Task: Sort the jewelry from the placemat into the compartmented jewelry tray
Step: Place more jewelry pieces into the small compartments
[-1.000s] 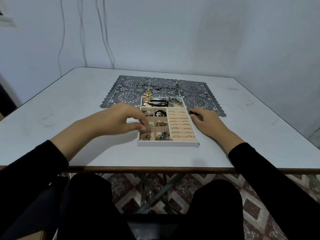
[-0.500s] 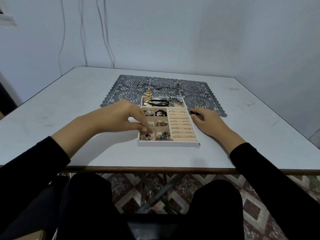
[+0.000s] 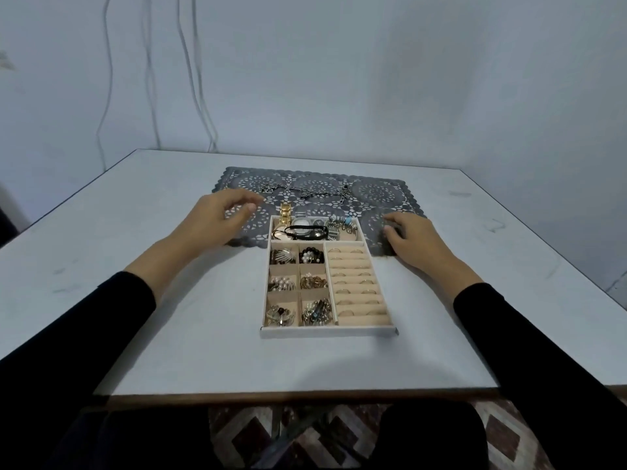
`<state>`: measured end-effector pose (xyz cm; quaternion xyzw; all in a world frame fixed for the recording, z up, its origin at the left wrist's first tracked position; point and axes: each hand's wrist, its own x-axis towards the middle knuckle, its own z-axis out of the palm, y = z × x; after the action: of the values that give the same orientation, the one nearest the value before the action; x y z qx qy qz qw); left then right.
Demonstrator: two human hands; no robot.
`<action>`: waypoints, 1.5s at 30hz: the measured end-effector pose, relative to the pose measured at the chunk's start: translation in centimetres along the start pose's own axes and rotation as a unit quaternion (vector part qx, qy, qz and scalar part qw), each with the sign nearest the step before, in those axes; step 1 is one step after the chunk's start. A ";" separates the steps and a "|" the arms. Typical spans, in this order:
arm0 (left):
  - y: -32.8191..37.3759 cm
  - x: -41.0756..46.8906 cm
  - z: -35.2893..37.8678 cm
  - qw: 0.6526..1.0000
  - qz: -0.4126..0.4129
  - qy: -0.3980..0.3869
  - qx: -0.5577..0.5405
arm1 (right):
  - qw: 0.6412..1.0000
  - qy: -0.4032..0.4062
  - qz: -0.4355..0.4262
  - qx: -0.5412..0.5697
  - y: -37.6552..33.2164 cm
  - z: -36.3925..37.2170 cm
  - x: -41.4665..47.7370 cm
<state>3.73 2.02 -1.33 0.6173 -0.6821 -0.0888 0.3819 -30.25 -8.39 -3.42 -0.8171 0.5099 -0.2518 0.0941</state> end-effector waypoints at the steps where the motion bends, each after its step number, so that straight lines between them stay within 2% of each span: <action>1: -0.6 0.6 0.4 1.000 -0.002 -0.006 0.021 | 1.000 -0.004 -0.003 -0.010 0.1 0.1 0.6; 7: -3.3 4.5 2.6 0.988 -0.022 -0.057 0.140 | 0.999 -0.033 -0.021 -0.020 -0.1 1.5 4.4; 15: -4.6 8.7 4.2 0.983 -0.045 -0.079 0.157 | 0.998 -0.054 -0.028 -0.004 -0.7 3.8 9.3; 22: -5.7 11.1 4.8 0.982 -0.025 -0.088 0.167 | 0.999 -0.038 -0.019 0.004 -0.5 5.0 13.0; 29: -6.6 12.5 4.6 0.988 0.005 -0.036 0.153 | 0.998 -0.008 -0.041 0.044 0.2 5.5 15.3; 35: -7.5 12.9 4.5 0.993 0.003 -0.010 0.118 | 0.998 0.010 -0.004 0.062 0.8 5.4 15.8; 39: -7.7 12.8 4.3 0.994 -0.017 0.031 0.105 | 0.996 0.035 0.012 0.081 1.0 5.4 15.8; 45: -7.7 12.8 4.3 0.990 -0.057 0.046 0.117 | 0.984 0.061 0.060 0.155 0.9 4.9 15.7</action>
<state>7.67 -12.87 -3.65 0.6989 -0.6333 -0.0021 0.3323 -22.89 -23.10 -3.06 -0.7437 0.5174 -0.3709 0.2037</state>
